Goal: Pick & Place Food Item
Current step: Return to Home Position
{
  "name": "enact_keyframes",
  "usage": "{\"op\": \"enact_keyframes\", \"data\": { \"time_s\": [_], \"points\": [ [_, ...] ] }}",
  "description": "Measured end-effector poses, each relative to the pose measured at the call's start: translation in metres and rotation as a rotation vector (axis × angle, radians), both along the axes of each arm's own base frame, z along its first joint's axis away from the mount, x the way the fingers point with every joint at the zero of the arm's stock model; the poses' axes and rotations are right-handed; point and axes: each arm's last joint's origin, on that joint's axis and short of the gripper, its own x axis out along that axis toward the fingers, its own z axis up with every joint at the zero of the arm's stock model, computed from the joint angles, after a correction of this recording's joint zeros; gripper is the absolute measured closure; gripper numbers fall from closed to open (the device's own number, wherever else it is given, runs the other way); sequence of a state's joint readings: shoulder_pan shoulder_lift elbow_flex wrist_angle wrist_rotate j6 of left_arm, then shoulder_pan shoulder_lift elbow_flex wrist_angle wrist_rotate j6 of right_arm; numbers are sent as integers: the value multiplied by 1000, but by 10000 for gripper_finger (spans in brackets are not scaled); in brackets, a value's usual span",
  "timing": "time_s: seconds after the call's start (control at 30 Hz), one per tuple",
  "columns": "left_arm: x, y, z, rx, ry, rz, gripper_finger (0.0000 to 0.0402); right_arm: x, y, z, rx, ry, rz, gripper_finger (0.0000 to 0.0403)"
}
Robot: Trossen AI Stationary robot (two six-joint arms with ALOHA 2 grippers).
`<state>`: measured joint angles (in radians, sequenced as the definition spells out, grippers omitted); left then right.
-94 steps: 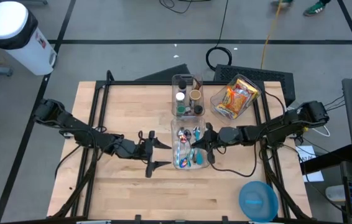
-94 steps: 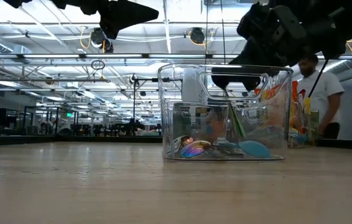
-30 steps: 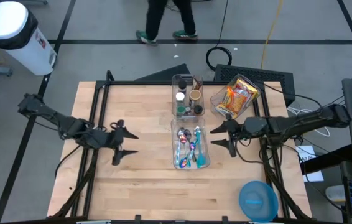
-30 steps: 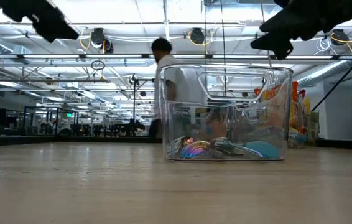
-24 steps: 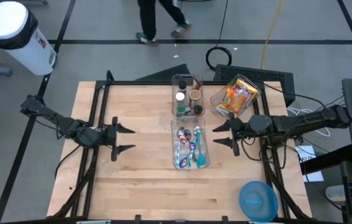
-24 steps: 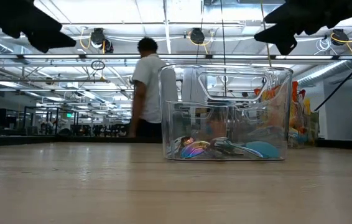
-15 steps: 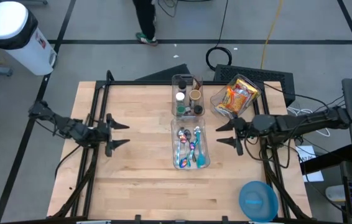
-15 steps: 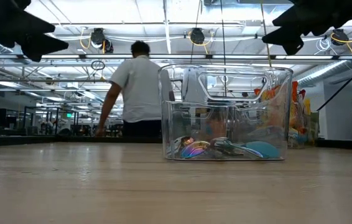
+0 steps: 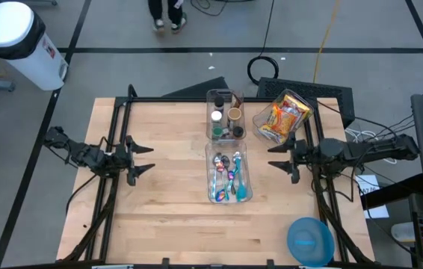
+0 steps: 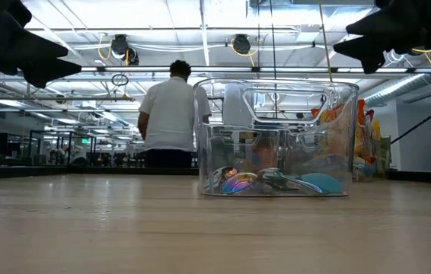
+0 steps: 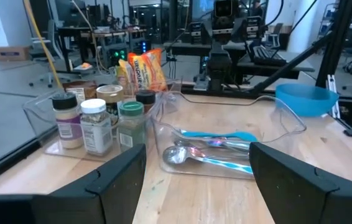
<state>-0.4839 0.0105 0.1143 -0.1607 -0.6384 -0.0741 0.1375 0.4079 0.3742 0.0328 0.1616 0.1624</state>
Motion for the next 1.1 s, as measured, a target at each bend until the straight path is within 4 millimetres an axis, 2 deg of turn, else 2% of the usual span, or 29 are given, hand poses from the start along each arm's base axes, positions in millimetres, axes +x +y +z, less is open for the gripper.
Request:
{"op": "enact_keyframes", "data": {
  "time_s": [0.3,0.57,0.77,0.97,1.1],
  "points": [
    [0,0,0,1,1,-2,108,-24,-3,-17,-46,-129,2,190],
    [0,0,0,1,2,-3,108,-36,-5,-28,-85,-219,-5,190],
    [0,0,0,1,3,-5,108,-33,-4,-36,-104,-182,1,190],
    [0,0,0,1,3,-5,108,-27,-4,-59,-133,-112,-6,190],
    [0,0,0,1,5,-5,108,-25,-4,-65,-130,-107,-15,190]
  ]
}}
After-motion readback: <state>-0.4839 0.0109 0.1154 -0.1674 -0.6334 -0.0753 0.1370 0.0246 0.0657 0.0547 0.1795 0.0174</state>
